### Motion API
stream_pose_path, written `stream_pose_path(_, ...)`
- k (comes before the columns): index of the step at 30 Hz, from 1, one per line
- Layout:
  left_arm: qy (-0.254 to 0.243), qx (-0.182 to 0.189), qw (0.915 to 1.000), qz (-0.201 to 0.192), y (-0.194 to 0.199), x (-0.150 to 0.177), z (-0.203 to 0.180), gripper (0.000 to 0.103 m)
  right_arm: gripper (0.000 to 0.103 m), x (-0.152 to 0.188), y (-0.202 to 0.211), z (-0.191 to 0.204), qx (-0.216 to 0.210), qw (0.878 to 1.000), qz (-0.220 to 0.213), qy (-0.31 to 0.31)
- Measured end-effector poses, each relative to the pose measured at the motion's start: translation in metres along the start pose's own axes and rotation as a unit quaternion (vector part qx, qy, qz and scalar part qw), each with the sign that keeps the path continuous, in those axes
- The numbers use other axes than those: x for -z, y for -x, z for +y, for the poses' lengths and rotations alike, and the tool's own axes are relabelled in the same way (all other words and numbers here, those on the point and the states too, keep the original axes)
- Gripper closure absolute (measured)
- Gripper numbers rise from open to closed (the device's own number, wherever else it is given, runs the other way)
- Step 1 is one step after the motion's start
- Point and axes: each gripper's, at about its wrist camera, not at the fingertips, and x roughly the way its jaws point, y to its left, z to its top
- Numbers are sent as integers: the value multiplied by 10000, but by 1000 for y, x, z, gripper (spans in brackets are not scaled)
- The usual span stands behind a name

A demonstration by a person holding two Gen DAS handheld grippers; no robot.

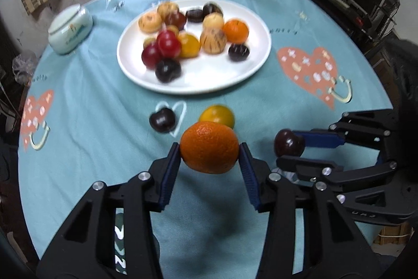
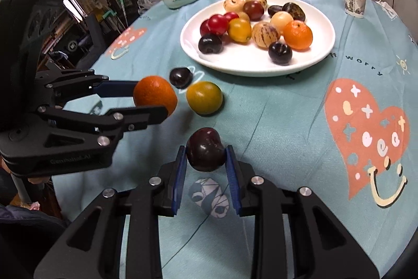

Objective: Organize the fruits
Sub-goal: 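Grasp a dark plum with the right tool while the left tool grasps the mandarin, then carry the plum and mandarin in both tools over the plate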

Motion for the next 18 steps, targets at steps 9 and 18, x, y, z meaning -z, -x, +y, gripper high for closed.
stream_pose_path(9, -94, 52, 9999, -118, 11, -5, -4, 57, 73, 4, 0, -3, -120, 9998, 70, -127)
stream_pose_path(18, 293, -15, 9990, -349, 18, -17, 32, 57, 73, -7, 1, -10, -152, 9998, -14, -145)
